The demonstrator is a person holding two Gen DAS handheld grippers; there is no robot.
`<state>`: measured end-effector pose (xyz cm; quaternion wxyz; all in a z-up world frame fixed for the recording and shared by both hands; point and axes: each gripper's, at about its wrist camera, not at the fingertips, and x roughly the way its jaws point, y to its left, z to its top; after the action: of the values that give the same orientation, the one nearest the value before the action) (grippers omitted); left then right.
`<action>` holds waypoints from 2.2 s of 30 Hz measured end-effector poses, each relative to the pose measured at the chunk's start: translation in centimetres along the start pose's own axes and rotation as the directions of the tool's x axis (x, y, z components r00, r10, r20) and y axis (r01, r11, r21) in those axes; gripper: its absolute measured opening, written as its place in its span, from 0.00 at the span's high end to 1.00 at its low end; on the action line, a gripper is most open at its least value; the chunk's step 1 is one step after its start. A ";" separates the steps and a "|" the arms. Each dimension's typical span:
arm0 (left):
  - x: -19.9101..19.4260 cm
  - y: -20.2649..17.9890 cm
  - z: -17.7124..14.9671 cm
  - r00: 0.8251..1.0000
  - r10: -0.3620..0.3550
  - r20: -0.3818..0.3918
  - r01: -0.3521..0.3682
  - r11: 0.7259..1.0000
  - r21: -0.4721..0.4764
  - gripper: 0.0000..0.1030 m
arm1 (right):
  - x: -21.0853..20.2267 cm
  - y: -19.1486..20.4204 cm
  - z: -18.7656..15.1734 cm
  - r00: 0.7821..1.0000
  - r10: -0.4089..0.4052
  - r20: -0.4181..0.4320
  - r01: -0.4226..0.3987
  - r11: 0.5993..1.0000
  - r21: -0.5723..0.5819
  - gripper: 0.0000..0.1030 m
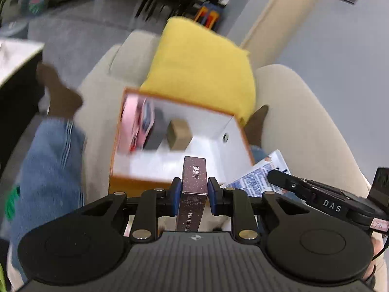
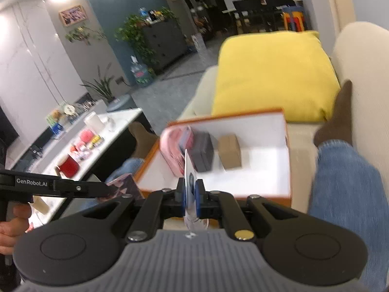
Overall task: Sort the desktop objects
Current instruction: 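Carry the photo card box and lotion tube toward the shoebox with both tools, then lower the photo card box and lotion tube into the shoebox with both tools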
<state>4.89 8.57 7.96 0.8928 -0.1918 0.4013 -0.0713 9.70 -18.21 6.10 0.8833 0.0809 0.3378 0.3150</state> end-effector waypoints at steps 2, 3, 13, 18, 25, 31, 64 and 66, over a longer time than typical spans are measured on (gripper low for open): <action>0.1 -0.8 1.3 1.000 0.003 0.015 -0.004 1.000 0.024 0.75 | 0.1 0.4 1.1 1.000 -0.006 0.021 0.006 1.000 -0.023 0.93; 0.3 -1.0 1.8 1.000 0.004 0.020 -0.005 1.000 0.031 0.75 | 0.1 0.6 1.5 0.999 -0.011 0.030 0.012 0.999 -0.032 0.93; 6.8 -1.2 6.7 0.999 0.011 -0.043 -0.009 1.000 0.030 0.75 | 4.8 -1.7 4.9 0.992 -0.109 0.066 0.110 0.994 -0.010 0.93; 11.9 -0.4 7.7 0.994 0.025 -0.111 -0.023 1.000 0.019 0.75 | 9.2 -3.9 5.7 0.984 -0.179 0.023 0.178 0.984 0.008 0.93; 17.5 0.3 8.3 0.978 0.126 -0.166 -0.116 0.991 0.068 0.75 | 13.9 -6.0 6.1 0.977 -0.210 -0.038 0.211 0.977 0.014 0.93; 19.5 -0.1 8.3 0.974 0.178 -0.140 -0.164 0.981 0.105 0.75 | 16.5 -6.7 6.0 0.973 -0.211 -0.090 0.212 0.977 0.003 0.93; 21.0 -1.0 5.0 0.952 0.276 -0.129 -0.236 0.937 0.258 0.75 | 18.6 -8.2 5.0 0.970 -0.159 -0.185 0.168 0.985 0.035 0.93; 21.0 -1.0 5.2 0.944 0.280 -0.176 -0.230 0.938 0.261 0.75 | 18.5 -8.1 4.9 0.971 -0.152 -0.185 0.161 0.986 0.035 0.93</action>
<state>22.77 3.24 -2.95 0.8634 -0.0212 0.5036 -0.0217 27.55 -13.01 -3.13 0.8685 0.0468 0.4301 0.2419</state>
